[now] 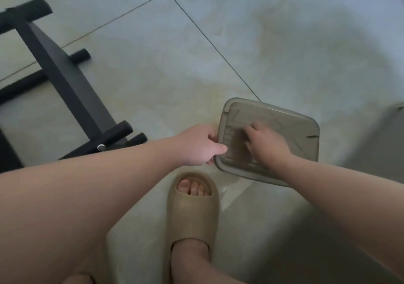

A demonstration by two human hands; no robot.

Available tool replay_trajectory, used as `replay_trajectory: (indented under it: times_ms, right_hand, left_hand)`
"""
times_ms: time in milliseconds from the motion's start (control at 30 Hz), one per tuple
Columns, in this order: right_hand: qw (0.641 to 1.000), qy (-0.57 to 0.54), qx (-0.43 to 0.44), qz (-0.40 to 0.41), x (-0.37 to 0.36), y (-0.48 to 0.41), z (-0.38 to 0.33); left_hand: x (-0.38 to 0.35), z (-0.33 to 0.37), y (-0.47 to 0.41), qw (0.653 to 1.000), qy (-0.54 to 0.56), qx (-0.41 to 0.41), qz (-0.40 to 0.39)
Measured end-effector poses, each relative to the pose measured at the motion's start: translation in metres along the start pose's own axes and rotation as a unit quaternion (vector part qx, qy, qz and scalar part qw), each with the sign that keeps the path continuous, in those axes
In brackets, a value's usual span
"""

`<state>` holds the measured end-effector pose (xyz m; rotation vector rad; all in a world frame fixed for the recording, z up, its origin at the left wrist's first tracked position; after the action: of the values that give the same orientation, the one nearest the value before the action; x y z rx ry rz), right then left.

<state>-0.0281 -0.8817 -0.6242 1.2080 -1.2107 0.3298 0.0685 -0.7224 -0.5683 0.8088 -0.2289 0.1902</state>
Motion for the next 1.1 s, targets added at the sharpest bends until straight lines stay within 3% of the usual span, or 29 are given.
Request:
replay_trajectory:
  times_ms: [400, 600, 800, 933, 1100]
  right_hand:
    - [1.0, -0.007, -0.011, 0.003, -0.005, -0.01, -0.008]
    - [0.995, -0.084, -0.039, -0.022, 0.007, -0.002, -0.009]
    - [0.987, -0.158, -0.018, 0.013, 0.082, 0.032, -0.046]
    - [0.971, -0.216, -0.006, 0.099, 0.168, 0.072, -0.091]
    - [0.944, -0.277, 0.066, 0.168, 0.248, 0.155, -0.17]
  left_hand:
    - [-0.003, -0.009, 0.001, 1.0, 0.001, 0.008, 0.023]
    - [0.0, -0.014, 0.009, 0.998, -0.002, 0.025, 0.049]
    - [0.058, 0.008, 0.062, 0.989, -0.137, 0.028, 0.046]
    - [0.122, 0.025, 0.141, 0.975, -0.163, 0.053, 0.141]
    - [0.143, 0.02, 0.255, 0.959, -0.084, 0.07, 0.261]
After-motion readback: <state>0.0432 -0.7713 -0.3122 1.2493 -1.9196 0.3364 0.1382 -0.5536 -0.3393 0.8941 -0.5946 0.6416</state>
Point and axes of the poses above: each hand's wrist, its own y-axis away from the middle knuckle, its own x-axis out of the back of the hand, z = x × y, the point moved 7 cm from there along -y, towards the middle knuckle, and after that the axes turned 10 degrees about -y, right-handed, at the moved point
